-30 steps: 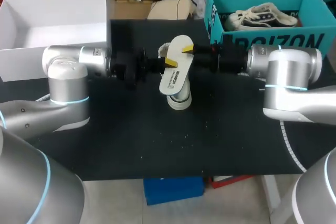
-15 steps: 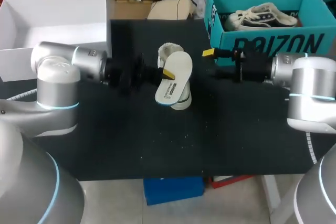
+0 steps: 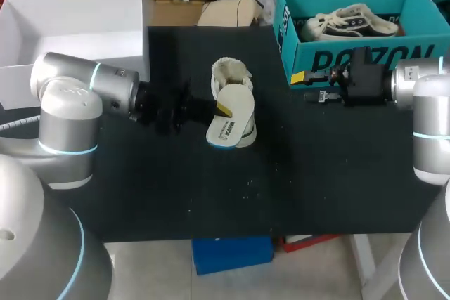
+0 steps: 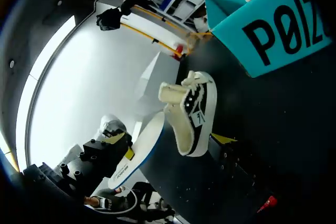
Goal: Take the shoe out of the shoebox, open the shoe tongue, remove and reinsert the insole, then place the shoe into the shoebox
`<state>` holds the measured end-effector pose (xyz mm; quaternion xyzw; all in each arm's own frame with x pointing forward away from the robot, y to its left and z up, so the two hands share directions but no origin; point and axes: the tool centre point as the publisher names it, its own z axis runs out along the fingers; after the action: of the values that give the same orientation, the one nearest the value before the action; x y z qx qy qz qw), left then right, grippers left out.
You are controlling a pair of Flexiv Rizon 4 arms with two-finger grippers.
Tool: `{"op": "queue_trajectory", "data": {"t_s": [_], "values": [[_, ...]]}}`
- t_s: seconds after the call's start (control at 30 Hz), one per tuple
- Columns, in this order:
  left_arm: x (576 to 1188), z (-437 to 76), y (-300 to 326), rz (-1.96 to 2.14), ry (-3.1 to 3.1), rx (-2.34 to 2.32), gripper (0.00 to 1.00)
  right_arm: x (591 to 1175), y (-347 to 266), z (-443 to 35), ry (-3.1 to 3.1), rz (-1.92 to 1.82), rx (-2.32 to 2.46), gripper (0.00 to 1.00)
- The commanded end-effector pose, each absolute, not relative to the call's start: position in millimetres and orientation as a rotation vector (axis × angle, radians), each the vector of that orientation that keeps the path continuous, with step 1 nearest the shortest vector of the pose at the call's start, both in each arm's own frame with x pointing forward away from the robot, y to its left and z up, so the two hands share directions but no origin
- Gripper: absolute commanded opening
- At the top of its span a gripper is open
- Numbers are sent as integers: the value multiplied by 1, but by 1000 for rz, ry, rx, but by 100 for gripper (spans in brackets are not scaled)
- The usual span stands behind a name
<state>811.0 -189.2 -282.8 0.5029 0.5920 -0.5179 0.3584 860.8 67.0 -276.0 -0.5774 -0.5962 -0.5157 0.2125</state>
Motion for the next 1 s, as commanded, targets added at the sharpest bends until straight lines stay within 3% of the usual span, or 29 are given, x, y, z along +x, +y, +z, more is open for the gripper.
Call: {"op": "queue_trajectory", "data": {"t_s": [0.03, 1.0], "values": [[807, -283, -188, -1342, 1541, 1296, 0, 852, 58, -265, -1703, -1373, -1689, 100], [801, -289, -196, -1448, 1558, 1318, 0, 820, 28, -276, -2237, -1346, -1595, 100]]}}
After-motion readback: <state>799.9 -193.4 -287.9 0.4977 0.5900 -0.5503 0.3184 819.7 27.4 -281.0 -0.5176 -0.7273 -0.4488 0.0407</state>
